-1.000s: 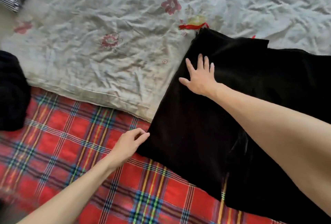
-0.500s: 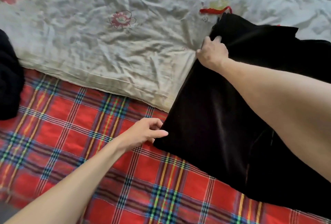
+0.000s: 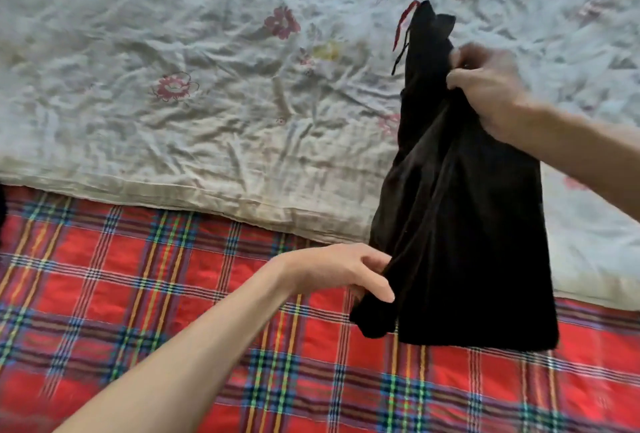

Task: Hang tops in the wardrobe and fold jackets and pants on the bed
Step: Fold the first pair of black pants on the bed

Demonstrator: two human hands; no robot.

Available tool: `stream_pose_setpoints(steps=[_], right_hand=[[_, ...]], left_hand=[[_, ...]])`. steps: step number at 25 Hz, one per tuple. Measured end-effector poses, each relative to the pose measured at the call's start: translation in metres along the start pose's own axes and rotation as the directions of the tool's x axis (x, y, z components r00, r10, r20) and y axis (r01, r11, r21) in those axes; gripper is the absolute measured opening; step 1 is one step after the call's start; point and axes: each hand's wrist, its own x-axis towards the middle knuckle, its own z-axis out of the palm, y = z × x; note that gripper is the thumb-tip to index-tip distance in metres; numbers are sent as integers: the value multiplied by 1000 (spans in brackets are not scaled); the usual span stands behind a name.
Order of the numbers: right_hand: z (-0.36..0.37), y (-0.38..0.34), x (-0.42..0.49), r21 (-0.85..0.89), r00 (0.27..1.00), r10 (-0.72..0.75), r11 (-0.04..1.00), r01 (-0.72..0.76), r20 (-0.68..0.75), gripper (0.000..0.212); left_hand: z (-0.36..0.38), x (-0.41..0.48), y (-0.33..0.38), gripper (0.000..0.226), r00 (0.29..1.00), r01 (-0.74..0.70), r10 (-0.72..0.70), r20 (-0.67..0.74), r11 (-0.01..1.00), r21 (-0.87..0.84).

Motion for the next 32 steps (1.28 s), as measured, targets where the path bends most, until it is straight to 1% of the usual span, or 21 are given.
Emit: stream_pose_setpoints(steps=[3,5,6,7,8,9,10,11,12,13,14,15,16,17,18,21,24,27,28,30,32], right_hand=[[-105,52,-10,216,982,152,968,-126,-109,41],[-156,123,-12,214,963,264,945,-248,-51,39],[-167,160,-15,184,949,313,932,-311,19,33],[-171,195,-19,142,931,353,921,-363,89,33],[-169,224,-24,117,922,368,917,-381,117,40],[-166,246,-30,117,933,346,927,-356,97,49],[-161,257,-35,103,951,306,946,-308,36,55],[-157,261,-43,53,965,260,965,-258,-37,56],[-156,262,-54,3,971,220,975,-221,-90,56],[-153,260,-68,-11,972,209,977,-211,-110,58],[-151,259,-87,-1,969,228,974,-229,-96,61],[-149,259,-111,-10,967,248,968,-249,-61,65],[-148,260,-137,-60,967,252,965,-253,-26,68],[-148,262,-160,-112,971,240,965,-238,9,68],[-149,266,-176,-135,976,214,968,-209,24,65],[-155,285,-184,-128,984,171,976,-177,-59,55],[-155,300,-194,-256,983,182,950,-180,-15,64],[-153,303,-219,-364,989,144,920,-145,-30,72],[-156,303,-222,-441,992,128,889,-124,-20,82],[-164,306,-211,-609,998,27,791,-58,-59,94],[-171,301,-170,-656,969,-173,755,14,-178,84]], left_hand=[[77,99,39,17,1000,-19,20,-10,993,114],[129,175,39,21,993,44,-8,-120,952,302],[146,207,30,27,982,114,-32,-185,887,448],[157,233,15,31,967,173,-21,-253,784,596],[164,250,-2,31,942,192,76,-327,677,711],[167,257,-20,28,874,197,251,-417,602,774],[162,255,-35,25,737,234,436,-517,552,800],[152,249,-46,29,566,311,556,-609,540,782],[141,241,-55,38,388,410,591,-707,577,707],[127,230,-61,48,251,477,543,-801,651,590],[113,220,-67,57,184,483,424,-887,746,458],[103,215,-70,65,190,450,283,-940,826,340],[98,213,-72,71,232,426,190,-954,862,275],[99,214,-74,75,265,432,166,-950,860,271],[103,217,-75,77,272,454,184,-944,841,295],[113,225,-79,81,259,516,224,-940,790,330],[115,230,-80,81,261,529,211,-942,785,322],[111,230,-81,80,265,555,157,-951,782,283],[111,229,-80,80,276,588,161,-948,752,299],[102,223,-74,79,254,685,284,-925,622,379],[76,223,-53,77,205,686,473,-857,555,471]])
